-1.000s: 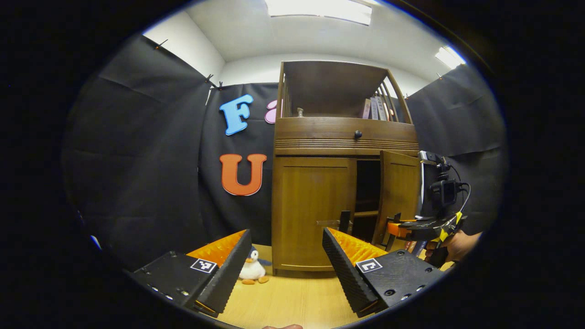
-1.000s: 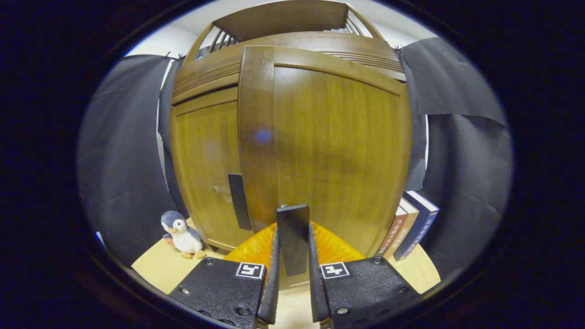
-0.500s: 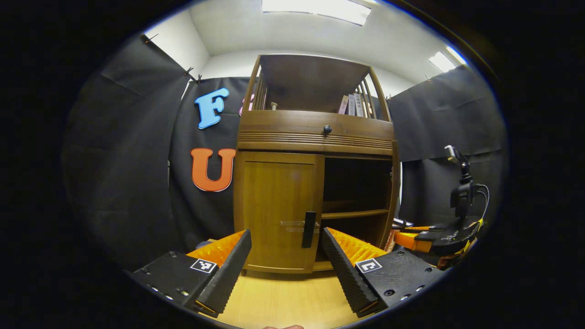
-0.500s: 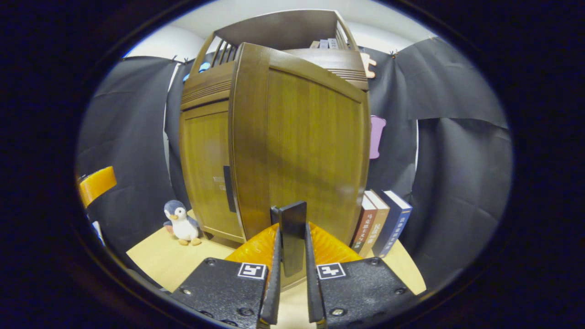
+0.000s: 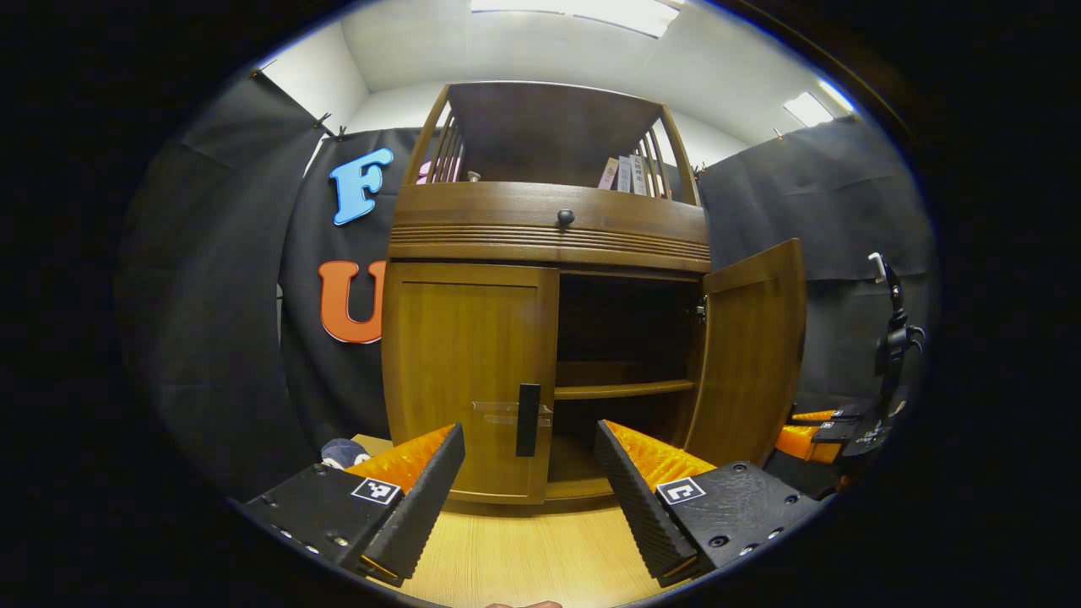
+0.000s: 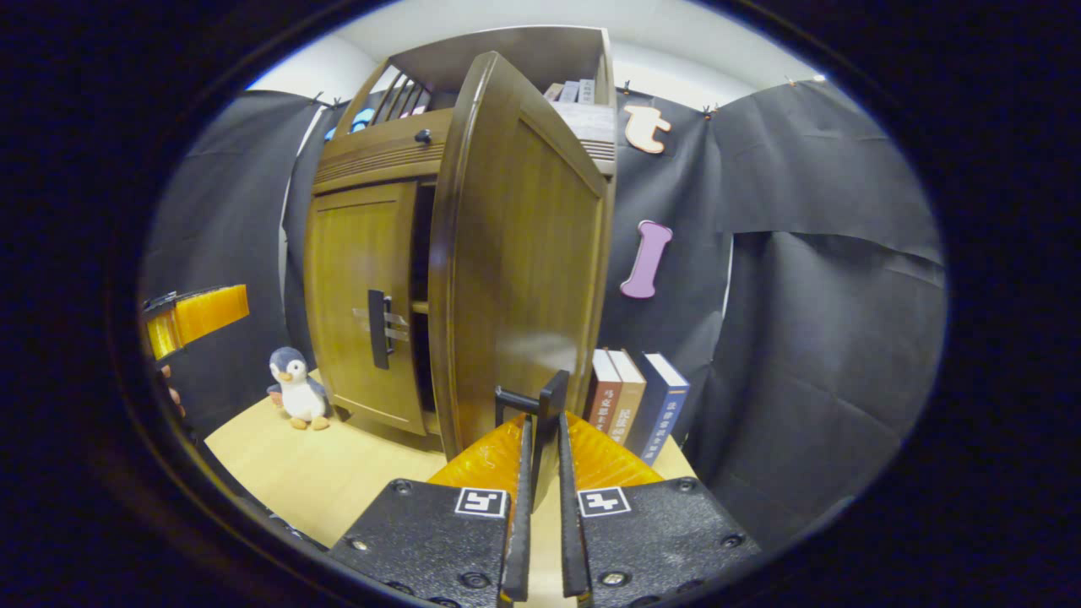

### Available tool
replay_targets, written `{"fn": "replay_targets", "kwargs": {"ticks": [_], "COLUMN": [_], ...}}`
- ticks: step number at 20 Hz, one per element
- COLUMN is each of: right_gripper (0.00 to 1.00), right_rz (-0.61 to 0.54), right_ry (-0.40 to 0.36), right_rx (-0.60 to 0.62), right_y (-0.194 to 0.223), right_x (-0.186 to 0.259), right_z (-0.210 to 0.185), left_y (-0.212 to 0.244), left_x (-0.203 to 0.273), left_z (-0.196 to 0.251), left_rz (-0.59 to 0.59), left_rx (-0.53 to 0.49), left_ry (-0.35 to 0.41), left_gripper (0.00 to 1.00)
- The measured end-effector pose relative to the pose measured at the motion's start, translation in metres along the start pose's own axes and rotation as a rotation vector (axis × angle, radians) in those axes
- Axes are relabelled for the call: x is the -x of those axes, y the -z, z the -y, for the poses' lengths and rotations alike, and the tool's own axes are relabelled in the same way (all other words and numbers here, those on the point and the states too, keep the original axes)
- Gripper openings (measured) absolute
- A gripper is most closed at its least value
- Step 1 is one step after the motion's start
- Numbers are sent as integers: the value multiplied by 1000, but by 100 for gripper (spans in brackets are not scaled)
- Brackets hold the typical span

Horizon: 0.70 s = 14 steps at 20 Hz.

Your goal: Open the right door of the double-door shoe cabinet with the right hand, and open the left door with the left hand.

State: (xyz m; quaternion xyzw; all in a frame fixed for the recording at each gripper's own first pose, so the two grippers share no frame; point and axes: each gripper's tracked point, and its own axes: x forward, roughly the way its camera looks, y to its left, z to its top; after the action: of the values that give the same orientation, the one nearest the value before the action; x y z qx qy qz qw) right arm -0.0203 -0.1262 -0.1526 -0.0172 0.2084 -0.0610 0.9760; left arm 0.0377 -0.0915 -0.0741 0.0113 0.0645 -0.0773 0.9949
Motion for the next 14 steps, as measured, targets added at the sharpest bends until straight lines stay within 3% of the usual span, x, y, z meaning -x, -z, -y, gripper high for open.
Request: {"fn": "replay_targets", "kwargs": {"ticks": [5,8,9,10,12,13,14], "right_gripper": [17,12,6,11,12,5,5], "right_rz": [6,23,30,37,40,43,47], "right_ry": [21,51,52,53,67,76,86], "right_rx": [-29,-53,-70,-81,-76,-75,-84], "right_y": [1,2,2,2,2,2,1], "right_x": [2,6,9,12,14,17,22], "right_z": [33,48,49,49,56,61,65], "left_y": [14,12,12,13,13,14,14], "left_x": [-21,-35,-41,-47,-58,-64,-71], "left_z": [21,25,25,24,21,19,17], "left_rz": [-41,-47,-48,-52,-59,-58,-59], "left_rx": [40,50,48,46,45,42,29], "left_ry": [28,31,31,26,16,16,14], "left_gripper": [94,94,95,94,95,94,94]}}
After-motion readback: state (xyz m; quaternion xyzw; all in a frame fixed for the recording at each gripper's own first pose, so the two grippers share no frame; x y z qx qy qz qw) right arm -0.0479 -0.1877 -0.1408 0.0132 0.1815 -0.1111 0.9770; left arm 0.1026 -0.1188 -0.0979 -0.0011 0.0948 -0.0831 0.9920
